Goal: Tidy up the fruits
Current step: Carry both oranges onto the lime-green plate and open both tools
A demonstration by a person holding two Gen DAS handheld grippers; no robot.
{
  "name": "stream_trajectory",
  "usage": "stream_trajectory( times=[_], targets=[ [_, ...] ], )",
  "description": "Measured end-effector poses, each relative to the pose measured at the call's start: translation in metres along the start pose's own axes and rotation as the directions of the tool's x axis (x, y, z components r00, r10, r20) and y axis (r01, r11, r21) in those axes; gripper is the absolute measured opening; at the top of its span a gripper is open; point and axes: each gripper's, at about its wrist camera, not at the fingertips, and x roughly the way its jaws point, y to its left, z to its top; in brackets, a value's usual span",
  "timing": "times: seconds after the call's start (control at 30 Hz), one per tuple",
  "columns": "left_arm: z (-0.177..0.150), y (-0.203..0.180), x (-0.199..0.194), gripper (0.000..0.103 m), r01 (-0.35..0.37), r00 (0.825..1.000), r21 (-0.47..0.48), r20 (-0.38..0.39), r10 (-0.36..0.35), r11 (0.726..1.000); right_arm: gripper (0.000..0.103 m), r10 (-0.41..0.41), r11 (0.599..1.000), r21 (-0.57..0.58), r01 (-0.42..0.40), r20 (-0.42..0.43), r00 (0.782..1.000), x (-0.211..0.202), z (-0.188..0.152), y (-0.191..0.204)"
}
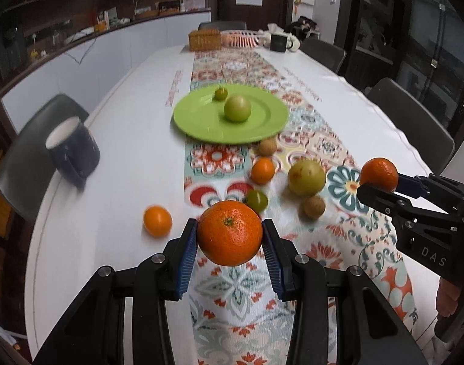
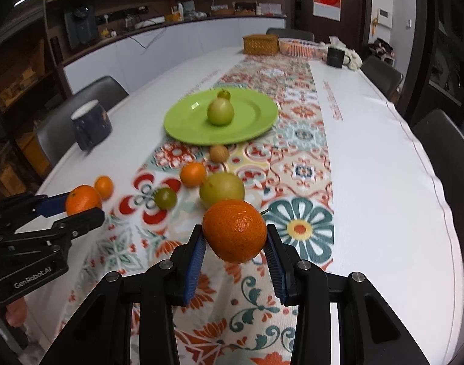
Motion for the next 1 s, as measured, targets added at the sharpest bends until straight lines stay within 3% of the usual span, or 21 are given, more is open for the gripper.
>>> stream_trajectory(
  times=[0.57, 0.8, 1.0],
  targets=[
    [0.077, 0.007, -0.006, 0.041, -0.031, 0.989, 0.055, 0.149, 0.022, 0.998, 0.04, 0.002, 0.997, -0.07, 0.008, 0.14, 0.99, -0.005, 0.074, 0.003],
    [0.111, 0.017, 0.023, 0.041, -0.023, 0.99, 0.062, 0.142, 0.014, 0.998, 0.04, 0.011, 0.996, -0.084, 0.001, 0.137, 0.99, 0.021, 0.112, -0.001],
    [0.131, 0.026, 0.065, 0.041, -0.027, 0.996, 0.058, 0.09, 0.022, 0.998, 0.04, 0.019, 0.996, -0.083, -0.012, 0.089, 0.996, 0.061, 0.135, -0.007]
  ],
)
